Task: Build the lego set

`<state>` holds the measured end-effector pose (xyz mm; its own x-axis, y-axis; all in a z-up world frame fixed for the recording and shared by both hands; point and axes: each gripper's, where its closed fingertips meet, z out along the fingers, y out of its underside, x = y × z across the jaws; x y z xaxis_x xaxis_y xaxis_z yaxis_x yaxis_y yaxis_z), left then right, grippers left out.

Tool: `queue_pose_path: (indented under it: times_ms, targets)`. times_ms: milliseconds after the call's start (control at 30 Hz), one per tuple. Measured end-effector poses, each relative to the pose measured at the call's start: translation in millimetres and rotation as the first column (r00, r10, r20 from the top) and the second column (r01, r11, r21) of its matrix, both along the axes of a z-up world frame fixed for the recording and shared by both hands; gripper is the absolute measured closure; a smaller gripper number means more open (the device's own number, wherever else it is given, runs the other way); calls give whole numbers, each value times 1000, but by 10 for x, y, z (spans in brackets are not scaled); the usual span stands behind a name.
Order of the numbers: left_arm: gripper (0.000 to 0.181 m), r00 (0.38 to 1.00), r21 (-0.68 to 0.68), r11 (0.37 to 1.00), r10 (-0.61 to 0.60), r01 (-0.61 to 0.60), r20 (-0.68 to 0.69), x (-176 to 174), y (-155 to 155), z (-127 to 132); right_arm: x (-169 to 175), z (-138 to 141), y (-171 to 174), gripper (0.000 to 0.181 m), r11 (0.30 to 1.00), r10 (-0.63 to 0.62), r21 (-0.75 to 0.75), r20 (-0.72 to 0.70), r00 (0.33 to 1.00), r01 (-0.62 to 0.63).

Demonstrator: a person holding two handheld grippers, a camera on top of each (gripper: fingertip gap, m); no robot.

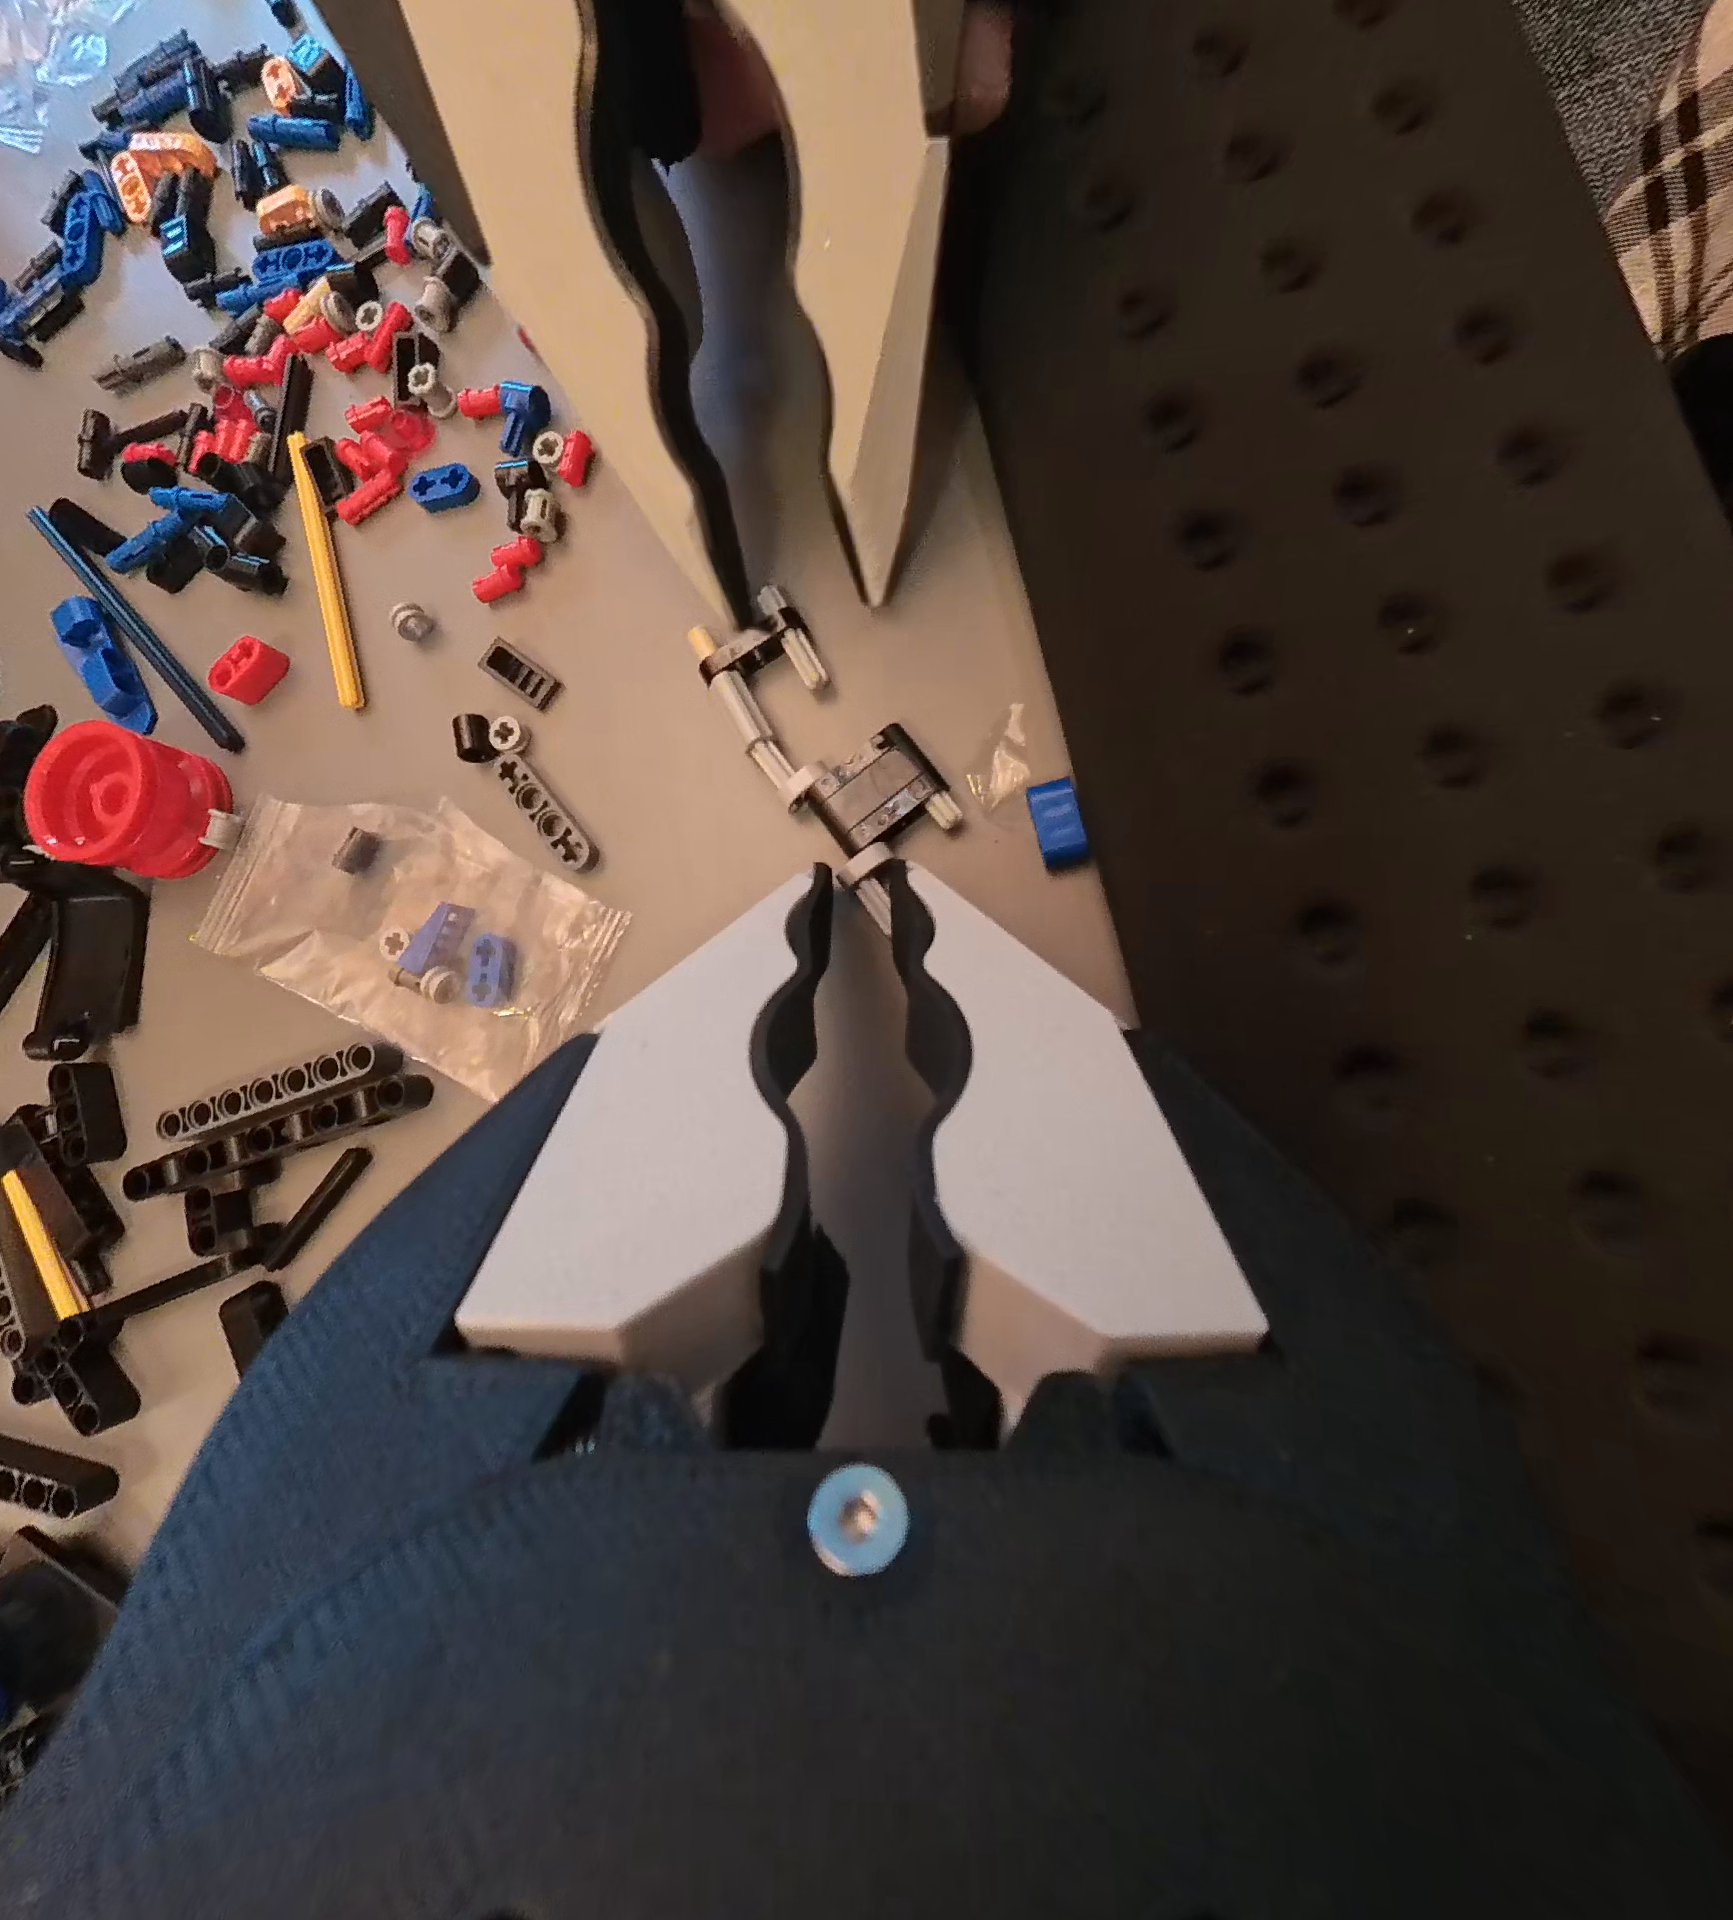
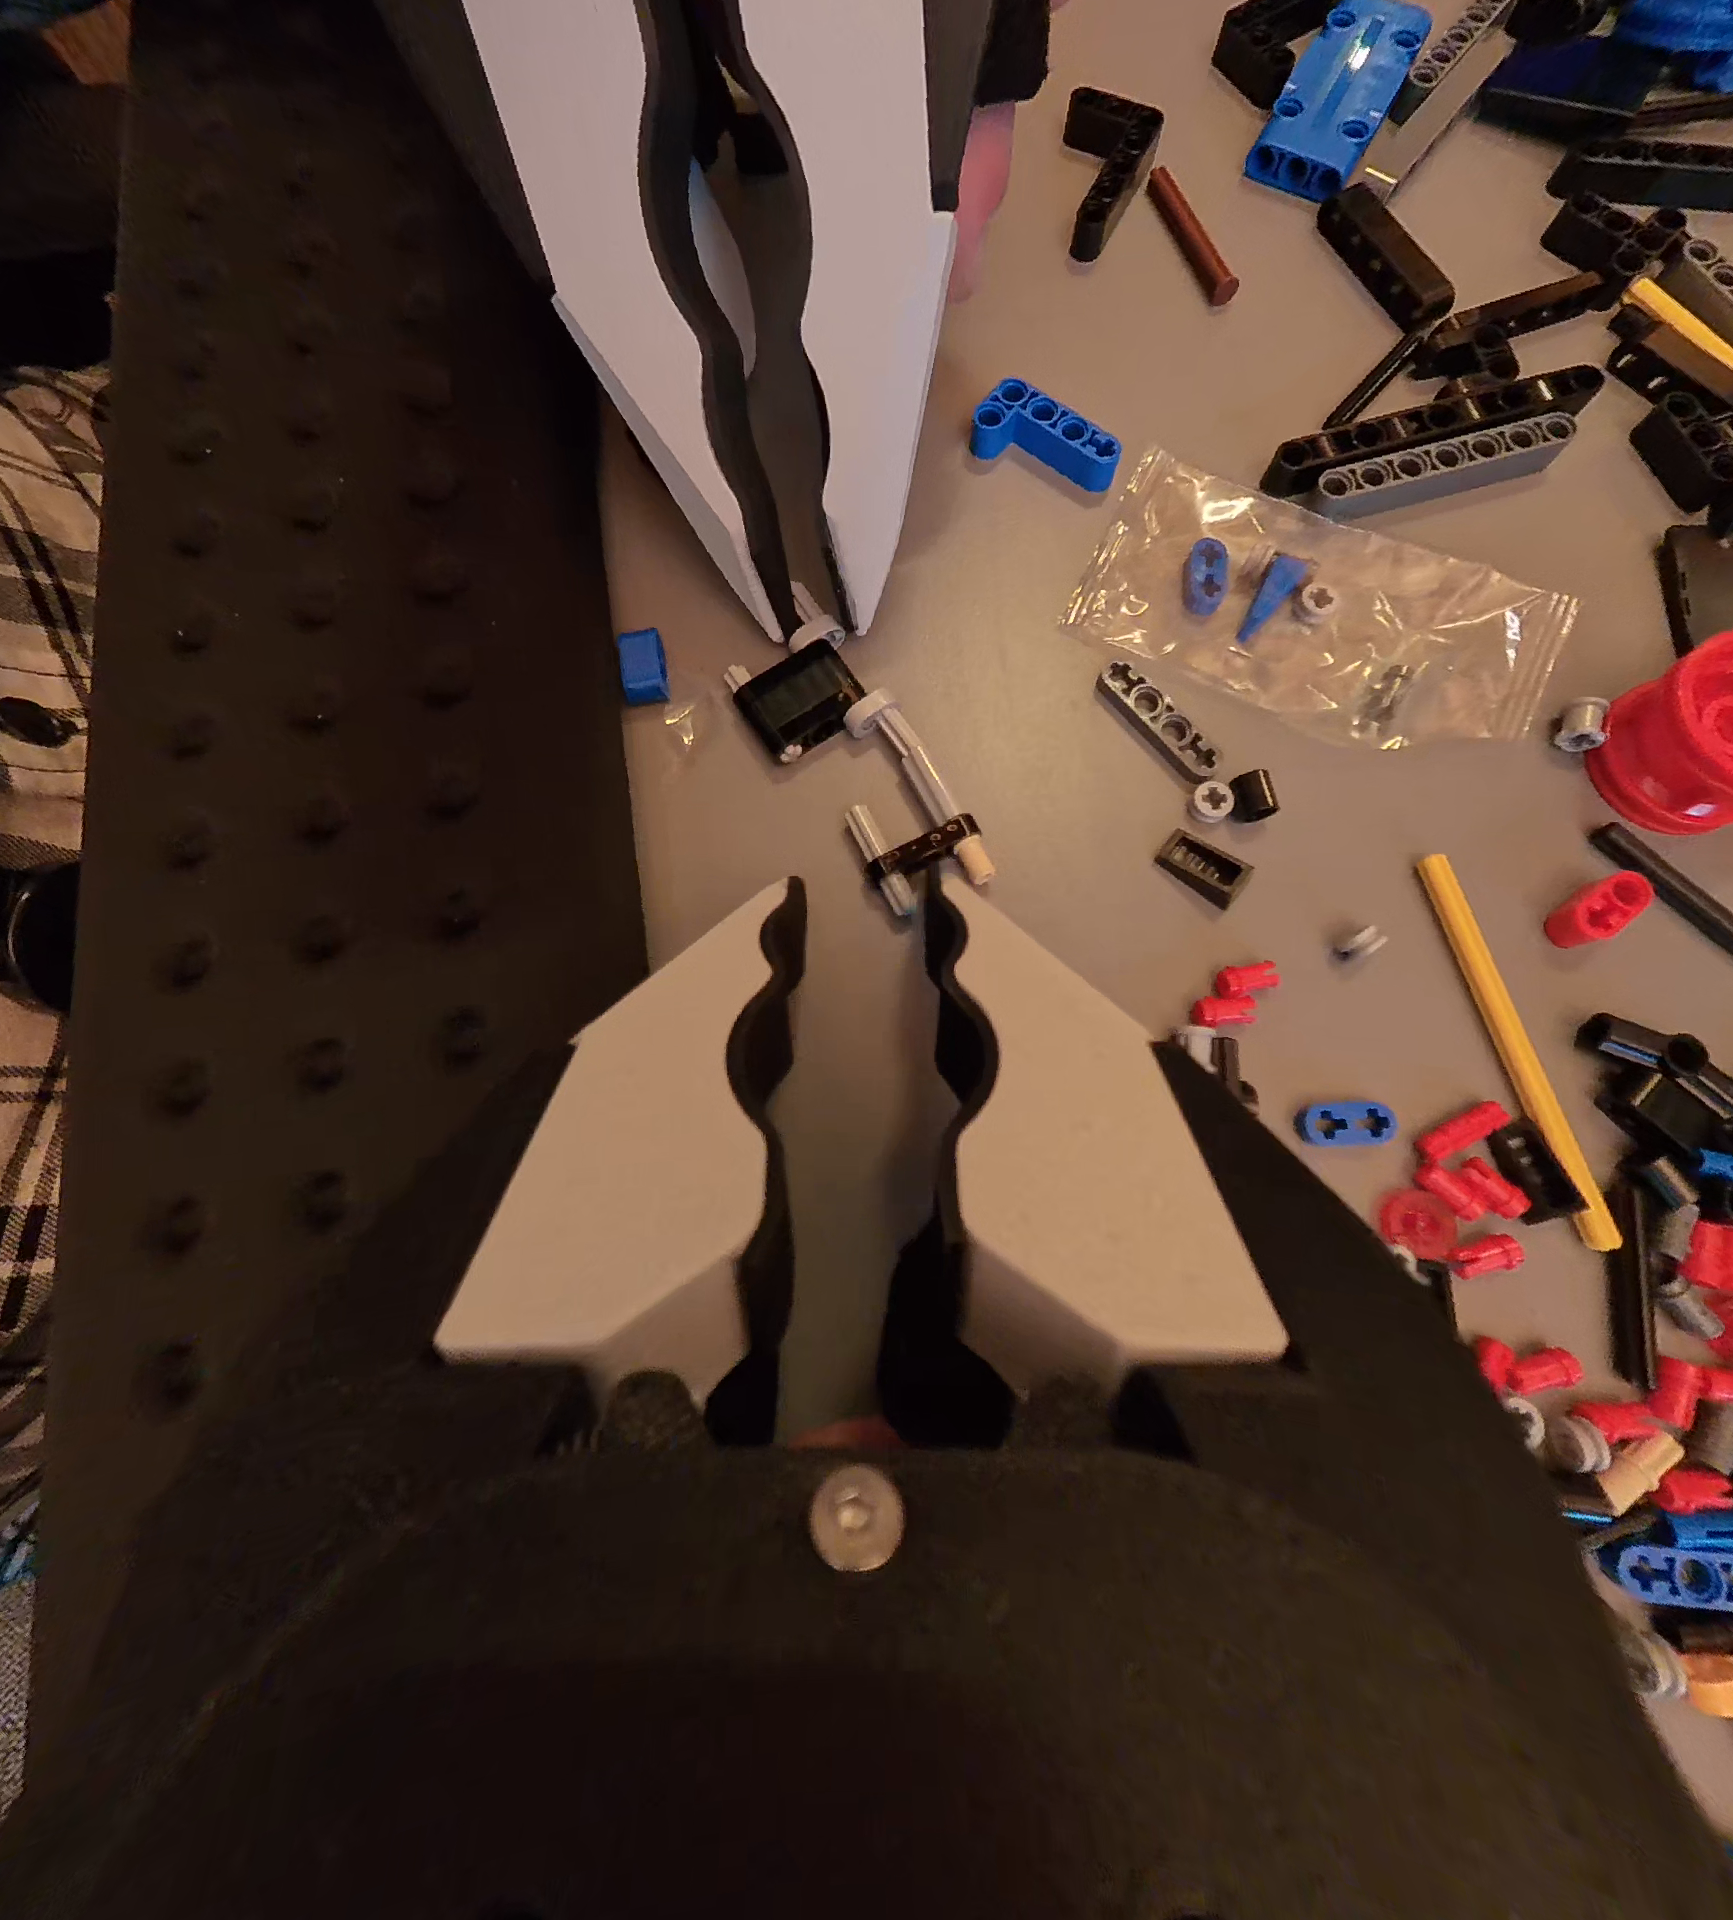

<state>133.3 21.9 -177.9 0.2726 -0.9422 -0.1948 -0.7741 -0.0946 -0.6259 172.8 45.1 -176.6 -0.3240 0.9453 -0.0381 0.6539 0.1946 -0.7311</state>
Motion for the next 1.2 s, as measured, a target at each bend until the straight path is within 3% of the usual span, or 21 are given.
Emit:
queue_pose_path:
  times_ms: [200, 1200]
  targets:
    - [172, 1000, 3, 1000, -1, 1, -3, 1, -2, 0, -2, -3, 3, 177, 1000, -1, 1, 2, 1000, 1]
    - [171, 1000, 9, 1000, 14, -14, -11, -51, 5, 3, -10, 14, 19, 177, 1000, -14, -4, -5, 1000, 14]
